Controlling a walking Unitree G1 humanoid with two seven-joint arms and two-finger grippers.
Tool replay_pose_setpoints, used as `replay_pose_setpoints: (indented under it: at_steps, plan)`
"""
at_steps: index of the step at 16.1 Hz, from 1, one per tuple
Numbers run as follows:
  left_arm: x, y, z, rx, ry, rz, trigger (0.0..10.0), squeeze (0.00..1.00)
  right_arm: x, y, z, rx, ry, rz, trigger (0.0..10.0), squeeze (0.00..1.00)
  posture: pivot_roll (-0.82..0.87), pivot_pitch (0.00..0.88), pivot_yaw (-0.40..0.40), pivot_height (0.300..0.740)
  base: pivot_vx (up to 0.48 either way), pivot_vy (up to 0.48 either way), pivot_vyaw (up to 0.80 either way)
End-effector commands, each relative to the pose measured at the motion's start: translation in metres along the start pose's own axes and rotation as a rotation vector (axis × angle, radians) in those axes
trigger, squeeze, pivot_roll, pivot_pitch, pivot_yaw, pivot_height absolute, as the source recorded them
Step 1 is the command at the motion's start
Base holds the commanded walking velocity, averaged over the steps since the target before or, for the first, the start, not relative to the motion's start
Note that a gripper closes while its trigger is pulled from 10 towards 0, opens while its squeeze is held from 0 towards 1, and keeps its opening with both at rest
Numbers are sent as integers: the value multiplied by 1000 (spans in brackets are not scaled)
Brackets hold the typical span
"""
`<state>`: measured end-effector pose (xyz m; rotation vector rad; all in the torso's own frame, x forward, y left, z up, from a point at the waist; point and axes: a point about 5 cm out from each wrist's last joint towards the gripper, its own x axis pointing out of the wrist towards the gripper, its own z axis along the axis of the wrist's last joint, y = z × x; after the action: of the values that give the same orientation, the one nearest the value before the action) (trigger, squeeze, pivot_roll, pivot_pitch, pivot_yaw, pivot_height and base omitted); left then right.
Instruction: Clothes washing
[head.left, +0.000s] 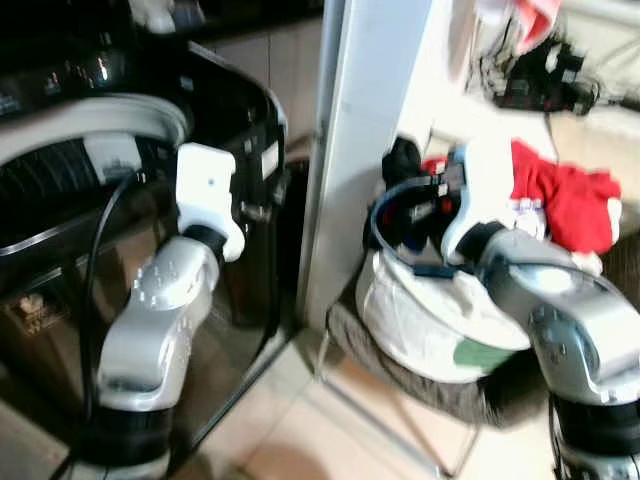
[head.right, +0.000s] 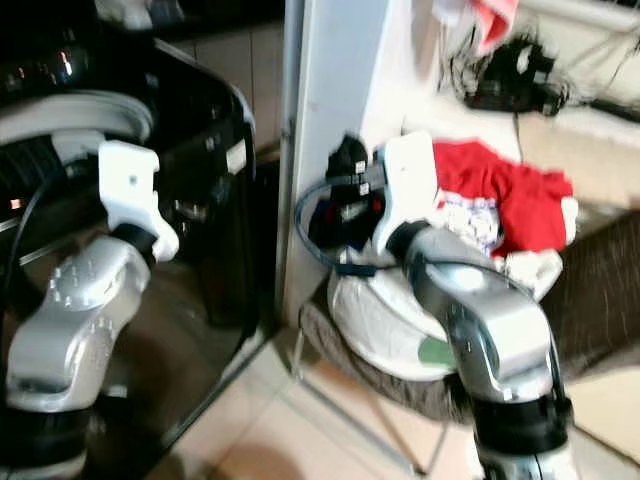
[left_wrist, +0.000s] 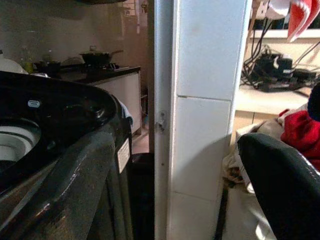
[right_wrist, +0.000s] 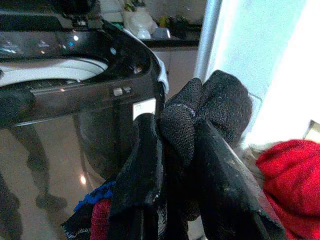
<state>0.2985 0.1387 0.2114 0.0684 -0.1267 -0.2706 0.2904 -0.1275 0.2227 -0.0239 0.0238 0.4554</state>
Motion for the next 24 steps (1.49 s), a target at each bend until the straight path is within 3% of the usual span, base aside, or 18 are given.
replay_pose_setpoints:
  at_steps: [1,11,15,20,24]
  plan:
    - [-1,-4,-1,3,-6,-3,10000,0,-3,-3,-7,-11,28,-32,10000,0,-34,0,-85,740,356,0,0]
    - [1,-2,-4,10,9,8,10000,0,-5,-1,-16,-41,60,-7,10000,0,-40,0,-82,740,399,0,0]
    - [1,0,-3,15,8,13,10000,0,-5,4,-8,-82,18,33,10000,0,-37,0,-79,740,407,0,0]
    - [2,7,4,31,-5,21,10000,0,-7,18,21,-100,-120,133,10000,0,-35,0,-71,740,378,0,0]
    - [5,9,9,40,-23,9,10000,0,-11,17,19,-90,-108,158,10000,0,-37,0,-61,740,72,0,0]
